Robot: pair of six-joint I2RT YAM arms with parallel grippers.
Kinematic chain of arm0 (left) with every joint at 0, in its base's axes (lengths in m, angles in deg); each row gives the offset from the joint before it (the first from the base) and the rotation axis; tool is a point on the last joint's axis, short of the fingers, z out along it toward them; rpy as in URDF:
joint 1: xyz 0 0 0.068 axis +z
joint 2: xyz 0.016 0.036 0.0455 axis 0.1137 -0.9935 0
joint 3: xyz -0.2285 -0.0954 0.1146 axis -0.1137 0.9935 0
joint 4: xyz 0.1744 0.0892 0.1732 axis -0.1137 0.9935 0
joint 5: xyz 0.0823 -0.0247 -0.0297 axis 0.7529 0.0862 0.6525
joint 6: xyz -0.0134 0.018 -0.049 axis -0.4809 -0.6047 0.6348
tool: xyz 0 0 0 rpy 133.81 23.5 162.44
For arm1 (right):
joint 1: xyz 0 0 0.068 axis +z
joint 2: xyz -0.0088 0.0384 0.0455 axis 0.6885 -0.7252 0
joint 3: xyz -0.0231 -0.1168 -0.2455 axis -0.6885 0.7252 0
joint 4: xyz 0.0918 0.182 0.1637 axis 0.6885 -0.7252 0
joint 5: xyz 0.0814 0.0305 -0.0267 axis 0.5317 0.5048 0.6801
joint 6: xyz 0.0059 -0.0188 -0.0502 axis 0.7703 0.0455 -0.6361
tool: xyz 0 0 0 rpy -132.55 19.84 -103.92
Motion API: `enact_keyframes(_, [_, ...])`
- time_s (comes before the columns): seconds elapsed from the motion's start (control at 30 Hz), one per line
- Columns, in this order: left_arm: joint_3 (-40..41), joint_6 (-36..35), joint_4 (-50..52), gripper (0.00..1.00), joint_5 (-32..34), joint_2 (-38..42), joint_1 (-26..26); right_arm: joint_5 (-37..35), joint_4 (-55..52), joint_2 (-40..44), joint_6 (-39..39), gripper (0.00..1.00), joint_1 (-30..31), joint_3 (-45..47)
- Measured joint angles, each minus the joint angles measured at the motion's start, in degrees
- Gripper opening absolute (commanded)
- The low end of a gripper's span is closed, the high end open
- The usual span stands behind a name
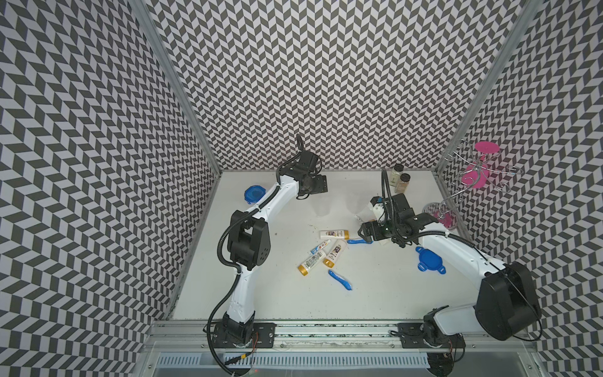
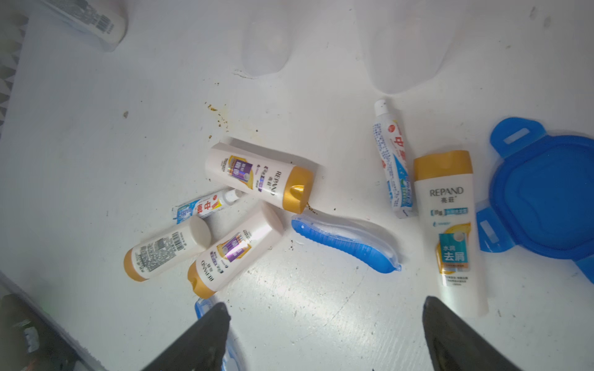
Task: Pack away toiletry kits
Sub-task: Pick up the toiletry item from the center of the board.
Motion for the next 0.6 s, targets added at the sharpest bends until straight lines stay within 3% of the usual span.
enact_keyframes(0.33, [-1.2, -0.7, 1.8, 0.43, 3.4, -6.3, -0.5, -8.1, 0.4, -0.1, 0.5, 0.9, -3.4, 0.0])
enact_keyframes(0.6, [-1.1, -2.3, 3.0, 0.05, 6.1, -5.9, -0.5, -10.0, 0.9, -3.8, 0.5, 0.86, -7.4, -0.5])
